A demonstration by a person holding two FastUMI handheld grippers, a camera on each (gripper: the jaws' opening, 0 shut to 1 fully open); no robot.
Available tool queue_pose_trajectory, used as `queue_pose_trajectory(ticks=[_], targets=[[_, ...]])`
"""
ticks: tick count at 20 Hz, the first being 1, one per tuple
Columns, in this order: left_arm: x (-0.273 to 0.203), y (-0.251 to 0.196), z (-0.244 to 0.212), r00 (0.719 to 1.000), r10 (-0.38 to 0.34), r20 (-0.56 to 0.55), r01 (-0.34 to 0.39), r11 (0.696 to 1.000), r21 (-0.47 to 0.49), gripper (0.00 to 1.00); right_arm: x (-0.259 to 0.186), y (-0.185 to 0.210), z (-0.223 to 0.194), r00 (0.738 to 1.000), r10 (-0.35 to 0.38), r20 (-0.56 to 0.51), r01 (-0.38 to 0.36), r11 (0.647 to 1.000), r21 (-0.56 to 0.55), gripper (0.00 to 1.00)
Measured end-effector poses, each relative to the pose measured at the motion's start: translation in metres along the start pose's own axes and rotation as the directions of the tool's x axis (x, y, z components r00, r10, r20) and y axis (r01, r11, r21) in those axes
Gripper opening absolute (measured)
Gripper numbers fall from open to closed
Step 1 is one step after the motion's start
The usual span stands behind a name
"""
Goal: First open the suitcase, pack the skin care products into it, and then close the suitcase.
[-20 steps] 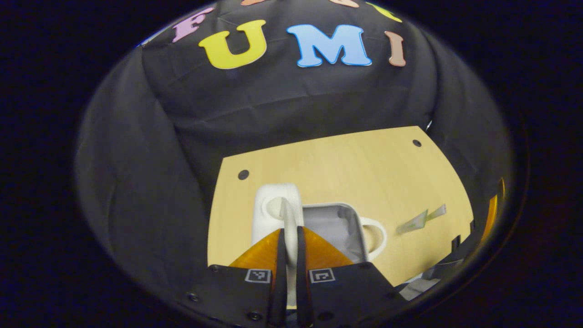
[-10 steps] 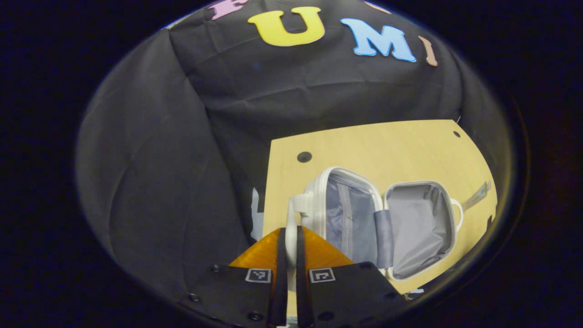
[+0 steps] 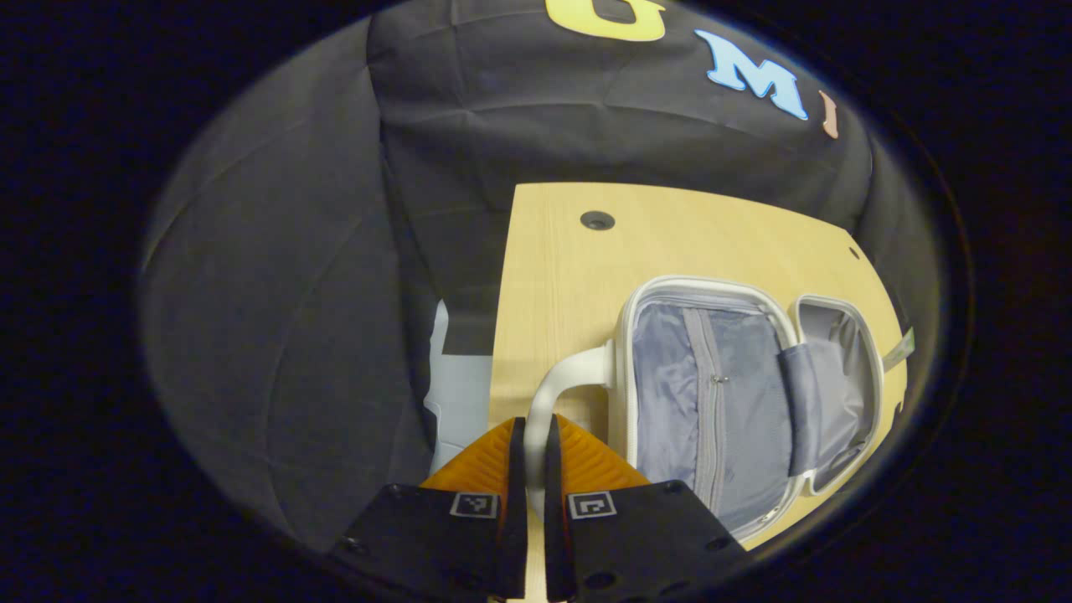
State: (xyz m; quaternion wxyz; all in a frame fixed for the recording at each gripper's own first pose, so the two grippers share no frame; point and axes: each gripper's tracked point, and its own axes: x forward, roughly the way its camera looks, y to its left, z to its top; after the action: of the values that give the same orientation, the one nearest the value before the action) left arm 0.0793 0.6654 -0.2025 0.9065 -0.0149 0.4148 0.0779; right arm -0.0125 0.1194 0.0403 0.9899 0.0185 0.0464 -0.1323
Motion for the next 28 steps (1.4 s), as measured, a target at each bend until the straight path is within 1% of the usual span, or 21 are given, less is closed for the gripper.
queue_pose_trajectory(ticks=[1,2,3,4,5,6,7,8,10,11,13,14,17,19,22,24,25,26,27,28], targets=[[0.007,0.0,-0.006,1.0,-0.005,-0.012,0.005,1.0,-0.015,0.17,-0.001,0.0,0.002,1.0,0.0,0.0,0.0,1.0,0.018,0.95],[0.014,0.004,-0.009,1.0,0.006,-0.01,-0.006,1.0,-0.028,0.17,0.0,-0.003,0.001,1.0,-0.004,-0.002,0.004,1.0,0.025,0.94],[0.018,0.01,-0.009,1.0,0.016,-0.001,-0.016,0.999,-0.029,0.19,0.001,-0.005,-0.001,1.0,-0.009,-0.007,0.01,1.0,0.02,0.94],[0.019,0.014,-0.009,1.0,0.027,0.011,-0.027,0.999,-0.029,0.2,0.001,-0.007,0.0,1.0,-0.016,-0.004,0.016,1.0,0.009,0.95],[0.017,0.015,-0.007,0.999,0.04,0.034,-0.039,0.999,-0.035,0.27,0.001,-0.009,0.004,1.0,-0.025,0.005,0.025,1.0,-0.003,0.95],[0.014,0.014,-0.003,0.997,0.046,0.067,-0.043,0.998,-0.045,0.32,0.0,-0.012,0.008,0.999,-0.032,0.022,0.032,0.999,-0.013,0.95],[0.009,0.015,0.001,0.993,0.06,0.1,-0.055,0.997,-0.058,0.46,0.001,-0.013,0.013,0.999,-0.035,0.034,0.036,0.999,-0.019,0.95],[0.003,0.017,0.008,0.987,0.084,0.136,-0.075,0.995,-0.07,0.53,0.0,-0.013,0.013,0.999,-0.034,0.038,0.035,0.999,-0.018,0.94],[-0.019,0.02,0.023,0.964,0.131,0.231,-0.116,0.99,-0.079,0.83,0.004,-0.014,0.01,0.999,-0.021,0.034,0.021,1.0,-0.003,0.94],[-0.035,0.02,0.035,0.947,0.158,0.281,-0.139,0.987,-0.087,0.98,0.007,-0.015,0.008,0.999,-0.015,0.032,0.015,1.0,0.003,0.94],[-0.067,0.013,0.053,0.908,0.196,0.37,-0.167,0.98,-0.11,0.98,0.012,-0.016,0.003,1.0,0.003,0.03,-0.004,1.0,0.01,0.94],[-0.082,0.002,0.061,0.888,0.205,0.413,-0.169,0.978,-0.122,0.98,0.015,-0.018,-0.001,0.999,0.015,0.028,-0.015,1.0,0.007,0.94],[-0.124,-0.06,0.08,0.828,0.194,0.526,-0.135,0.98,-0.149,0.98,0.028,-0.026,-0.011,0.998,0.057,0.029,-0.056,0.998,-0.01,0.94],[-0.151,-0.112,0.094,0.786,0.152,0.599,-0.074,0.985,-0.153,0.97,0.036,-0.036,-0.017,0.997,0.077,0.027,-0.076,0.997,-0.01,0.94],[-0.171,-0.196,0.102,0.739,0.074,0.669,0.009,0.993,-0.119,0.97,0.046,-0.054,-0.022,0.994,0.105,0.028,-0.105,0.994,0.005,0.94],[-0.171,-0.252,0.104,0.725,0.03,0.688,0.033,0.996,-0.078,0.97,0.054,-0.065,-0.025,0.992,0.124,0.028,-0.125,0.992,0.009,0.94],[-0.171,-0.279,0.107,0.717,0.006,0.697,0.054,0.996,-0.064,0.93,0.058,-0.071,-0.027,0.991,0.13,0.026,-0.131,0.991,0.008,0.94],[-0.171,-0.309,0.111,0.705,-0.032,0.708,0.091,0.995,-0.046,0.97,0.062,-0.077,-0.028,0.991,0.133,0.028,-0.134,0.991,0.008,0.94],[-0.172,-0.342,0.115,0.693,-0.061,0.719,0.121,0.992,-0.032,0.92,0.065,-0.083,-0.028,0.99,0.137,0.03,-0.138,0.99,0.011,0.94],[-0.172,-0.372,0.114,0.683,-0.082,0.726,0.139,0.99,-0.018,0.97,0.067,-0.087,-0.03,0.989,0.144,0.031,-0.144,0.989,0.015,0.94]])
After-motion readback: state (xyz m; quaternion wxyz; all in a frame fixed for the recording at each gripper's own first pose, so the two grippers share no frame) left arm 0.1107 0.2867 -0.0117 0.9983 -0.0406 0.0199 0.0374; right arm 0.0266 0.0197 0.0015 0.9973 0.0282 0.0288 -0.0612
